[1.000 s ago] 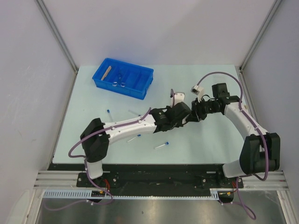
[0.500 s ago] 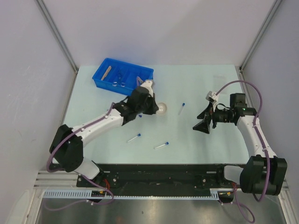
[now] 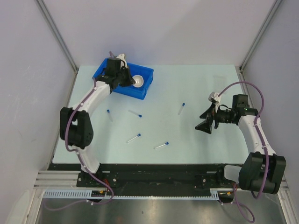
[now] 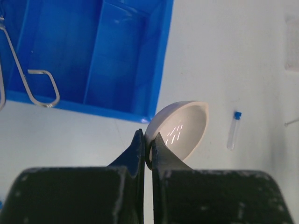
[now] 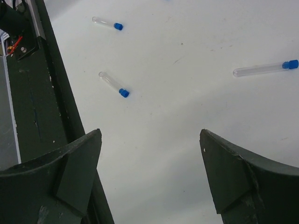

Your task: Organize the chemistry lab equipment

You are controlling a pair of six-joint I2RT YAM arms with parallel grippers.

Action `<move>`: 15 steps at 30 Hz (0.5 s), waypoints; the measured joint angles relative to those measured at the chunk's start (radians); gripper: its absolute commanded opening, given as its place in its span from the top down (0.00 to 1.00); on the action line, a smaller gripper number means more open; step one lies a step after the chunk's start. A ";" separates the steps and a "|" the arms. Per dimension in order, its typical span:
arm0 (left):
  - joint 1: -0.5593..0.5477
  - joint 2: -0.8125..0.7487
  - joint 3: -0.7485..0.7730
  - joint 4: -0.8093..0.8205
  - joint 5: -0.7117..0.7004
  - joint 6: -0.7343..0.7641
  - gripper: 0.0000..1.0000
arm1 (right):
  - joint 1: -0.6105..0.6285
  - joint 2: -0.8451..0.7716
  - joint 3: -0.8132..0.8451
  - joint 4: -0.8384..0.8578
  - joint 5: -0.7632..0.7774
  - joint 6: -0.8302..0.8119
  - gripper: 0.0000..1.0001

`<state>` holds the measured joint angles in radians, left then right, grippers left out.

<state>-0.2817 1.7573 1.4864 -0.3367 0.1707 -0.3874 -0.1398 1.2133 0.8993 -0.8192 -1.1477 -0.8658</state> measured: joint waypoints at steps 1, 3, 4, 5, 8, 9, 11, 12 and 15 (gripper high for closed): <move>0.010 0.039 0.043 -0.019 0.001 0.006 1.00 | 0.000 0.004 -0.001 0.000 0.002 -0.003 0.09; 0.024 0.110 0.126 -0.047 0.002 0.018 1.00 | 0.000 0.008 -0.002 0.000 0.008 -0.005 0.09; 0.031 0.157 0.182 -0.071 0.001 0.026 1.00 | -0.001 0.009 -0.002 0.000 0.010 -0.006 0.09; 0.037 0.195 0.224 -0.084 -0.001 0.032 1.00 | -0.002 0.010 -0.002 0.000 0.012 -0.008 0.09; 0.049 0.293 0.339 -0.136 -0.009 0.046 1.00 | -0.005 0.015 -0.002 0.000 0.018 -0.012 0.09; 0.053 0.324 0.376 -0.151 -0.014 0.049 1.00 | -0.007 0.018 -0.002 0.000 0.021 -0.012 0.09; 0.060 0.385 0.457 -0.186 -0.026 0.055 1.00 | -0.011 0.021 -0.002 0.000 0.028 -0.013 0.09; 0.063 0.413 0.491 -0.200 -0.034 0.056 1.00 | -0.014 0.022 -0.002 0.000 0.032 -0.015 0.09; 0.072 0.477 0.579 -0.230 -0.052 0.056 1.00 | -0.023 0.025 -0.002 0.000 0.037 -0.023 0.09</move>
<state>-0.2096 2.2345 2.0655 -0.5667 0.1184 -0.3317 -0.1631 1.2385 0.8970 -0.8192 -1.1103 -0.8886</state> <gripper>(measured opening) 0.027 0.907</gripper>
